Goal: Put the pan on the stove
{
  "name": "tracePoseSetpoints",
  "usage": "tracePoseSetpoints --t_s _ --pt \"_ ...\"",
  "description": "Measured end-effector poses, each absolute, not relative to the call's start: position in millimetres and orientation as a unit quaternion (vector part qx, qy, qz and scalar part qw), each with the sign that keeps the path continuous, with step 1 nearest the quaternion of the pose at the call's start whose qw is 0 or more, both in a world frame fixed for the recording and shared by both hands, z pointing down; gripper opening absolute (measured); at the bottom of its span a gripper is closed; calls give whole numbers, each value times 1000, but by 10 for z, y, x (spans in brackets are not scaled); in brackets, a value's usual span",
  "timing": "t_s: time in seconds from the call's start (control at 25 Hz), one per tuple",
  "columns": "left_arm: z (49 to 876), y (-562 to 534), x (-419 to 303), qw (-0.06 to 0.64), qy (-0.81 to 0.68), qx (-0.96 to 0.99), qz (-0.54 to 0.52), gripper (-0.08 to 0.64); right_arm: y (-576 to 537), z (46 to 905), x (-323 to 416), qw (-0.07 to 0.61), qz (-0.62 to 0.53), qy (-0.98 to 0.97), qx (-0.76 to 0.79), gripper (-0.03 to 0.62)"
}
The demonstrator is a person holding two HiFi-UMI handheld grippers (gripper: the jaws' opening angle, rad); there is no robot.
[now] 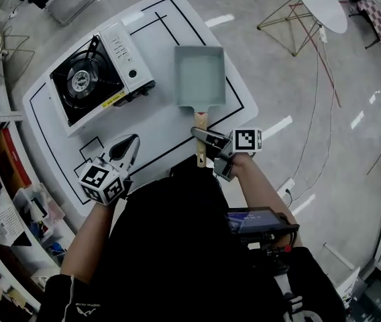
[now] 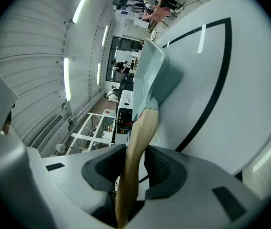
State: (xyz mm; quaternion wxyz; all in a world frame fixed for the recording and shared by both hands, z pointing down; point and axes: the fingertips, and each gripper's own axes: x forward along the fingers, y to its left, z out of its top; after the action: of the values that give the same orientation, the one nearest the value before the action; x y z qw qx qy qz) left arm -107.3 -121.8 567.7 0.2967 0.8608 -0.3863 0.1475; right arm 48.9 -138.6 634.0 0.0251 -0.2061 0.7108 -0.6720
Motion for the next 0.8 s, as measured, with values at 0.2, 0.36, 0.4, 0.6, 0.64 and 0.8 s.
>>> tracePoseSetpoints --t_s 0.2,0.36,0.4,0.6,0.64,0.8 --pt "5666 -1174 -1118 297 -394 858 147 9 -1384 6328 477 42 -679 703 -206 133" --pt "5682 -1158 -1152 297 -398 856 147 9 -1386 6324 473 60 -681 699 -209 132" --pt "5685 -1160 -1162 297 -399 855 146 9 -1394 6314 464 66 -681 699 -209 132" --pt "5664 -1166 -1185 297 -402 854 145 9 -1415 6271 435 85 -677 700 -210 132" --pt "5665 -1168 -1187 297 -402 854 145 9 -1417 6267 435 87 -678 699 -211 132" --pt "5664 -1182 -1200 296 -403 854 144 9 -1443 6225 411 99 -675 702 -204 130"
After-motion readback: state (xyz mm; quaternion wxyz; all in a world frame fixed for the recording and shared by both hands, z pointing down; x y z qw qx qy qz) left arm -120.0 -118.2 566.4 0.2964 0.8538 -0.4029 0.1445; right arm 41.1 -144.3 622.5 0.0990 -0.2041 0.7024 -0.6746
